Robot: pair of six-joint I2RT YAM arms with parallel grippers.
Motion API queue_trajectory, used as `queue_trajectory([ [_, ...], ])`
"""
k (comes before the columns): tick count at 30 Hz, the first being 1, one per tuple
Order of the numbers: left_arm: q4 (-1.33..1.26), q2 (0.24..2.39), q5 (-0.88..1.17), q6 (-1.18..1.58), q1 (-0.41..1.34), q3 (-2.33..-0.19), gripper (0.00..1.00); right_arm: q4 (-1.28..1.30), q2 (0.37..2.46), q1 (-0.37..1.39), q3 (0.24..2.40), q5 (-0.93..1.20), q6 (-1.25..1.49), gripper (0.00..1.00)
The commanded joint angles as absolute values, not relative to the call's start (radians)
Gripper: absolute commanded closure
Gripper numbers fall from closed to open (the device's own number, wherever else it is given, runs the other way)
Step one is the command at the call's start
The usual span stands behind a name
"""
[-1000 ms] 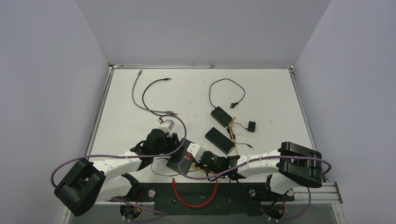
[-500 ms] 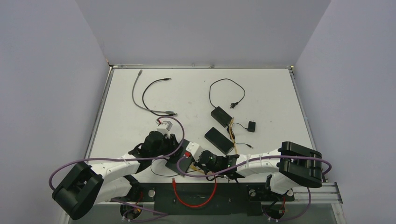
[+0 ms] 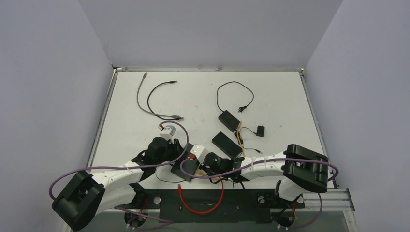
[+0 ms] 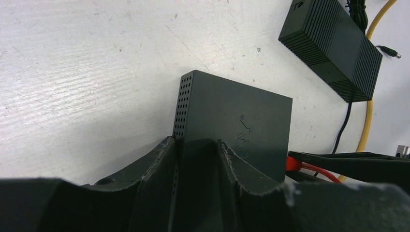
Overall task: Insert the plug into the switch port
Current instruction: Pick up the switch port at the center of the board.
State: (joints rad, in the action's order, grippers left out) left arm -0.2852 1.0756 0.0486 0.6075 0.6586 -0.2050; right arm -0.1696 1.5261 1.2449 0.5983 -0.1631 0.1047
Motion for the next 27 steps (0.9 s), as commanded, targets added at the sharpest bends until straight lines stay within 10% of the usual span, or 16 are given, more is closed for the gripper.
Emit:
queue_trajectory([
  [1,-0.305,1.051,0.272,0.674,0.700,-0.195,0.70,-0.539,1.527,1.214,0.719,-0.146,0.105,1.00],
  [27,-0.155,0.998,0.190,0.662,0.709,-0.288,0.61,-0.427,1.460,1.180,0.647,-0.117,0.154,1.00],
])
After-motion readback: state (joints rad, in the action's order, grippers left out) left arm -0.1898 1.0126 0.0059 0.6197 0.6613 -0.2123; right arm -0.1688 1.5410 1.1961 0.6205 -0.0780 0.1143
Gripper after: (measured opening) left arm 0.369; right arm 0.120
